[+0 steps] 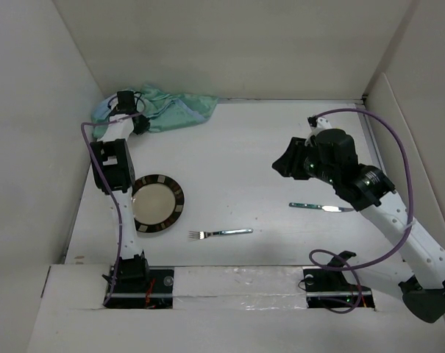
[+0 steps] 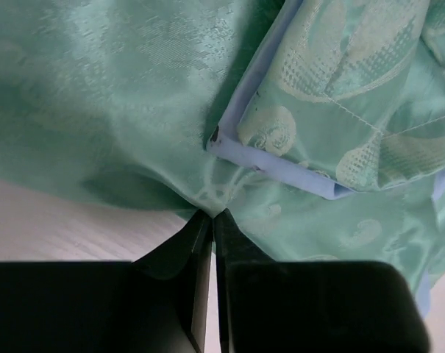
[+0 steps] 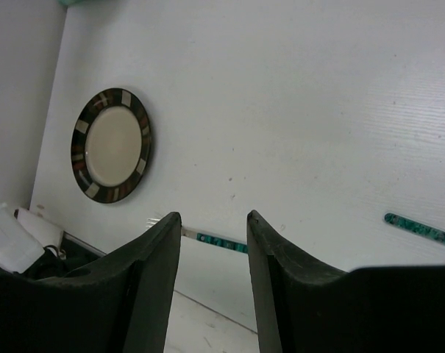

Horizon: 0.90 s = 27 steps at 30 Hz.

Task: Set the dinner table for one person

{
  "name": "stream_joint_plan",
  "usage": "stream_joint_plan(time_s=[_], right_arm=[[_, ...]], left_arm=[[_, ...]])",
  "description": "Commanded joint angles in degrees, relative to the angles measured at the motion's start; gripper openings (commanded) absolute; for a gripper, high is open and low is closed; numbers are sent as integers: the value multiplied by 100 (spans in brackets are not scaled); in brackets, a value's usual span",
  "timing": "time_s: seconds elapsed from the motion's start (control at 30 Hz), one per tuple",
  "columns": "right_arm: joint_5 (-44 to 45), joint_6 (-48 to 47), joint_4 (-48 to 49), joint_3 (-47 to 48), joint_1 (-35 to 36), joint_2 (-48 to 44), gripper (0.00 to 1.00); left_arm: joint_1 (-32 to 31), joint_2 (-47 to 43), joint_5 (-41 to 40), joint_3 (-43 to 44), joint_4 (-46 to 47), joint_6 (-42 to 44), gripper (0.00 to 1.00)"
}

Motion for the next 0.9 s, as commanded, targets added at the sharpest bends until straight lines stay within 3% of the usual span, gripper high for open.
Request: stream_joint_plan(time_s=[0.0,0.13,0.33,0.4,0.47,0.5,0.53,0.63,0.7,0.73,0.8,0.83,0.87], right_arm=[[16,60,338,236,80,58,47],[8,60,522,227,80,199,47],[-133,-19,839,245,80,410,47],[-124,-63,909,271,80,515,49],[-125,-107,953,271,80,551,53],[-116,-116,988,271,80,586,56],[-116,-125,997,263,80,612,58],[-124,-178,997,254,80,639,66],[-116,-178,971,175,80,639,66],[-107,-178,962,131,80,604,64],[-133,-178,980,-44,80,542,40],[-168,-152,988,-123,80,438,23],[-186,-143,1006,-194,28,384,0]], left_arm=[[-33,141,368,329,97,-87,0],[-470,-121,675,164,446,27,0],[-1455,-1192,1027,-750,1211,-69,0],[-2034,-1526,1115,-1153,1501,-279,0],[-2158,-1685,1168,-1339,1643,-438,0],[-2395,-1738,1229,-1488,1748,-482,5],[-2493,-1774,1291,-1481,1767,-535,25],[-2617,-1862,1300,-1323,1504,-500,48],[-2617,-2193,1213,-1488,1407,-360,50],[-2617,-2361,1003,-1594,1345,-264,50],[-2564,-2939,686,-1988,1214,-17,49],[-2425,-3160,459,-2182,1143,27,45],[-2423,-3380,387,-2436,1151,62,40]])
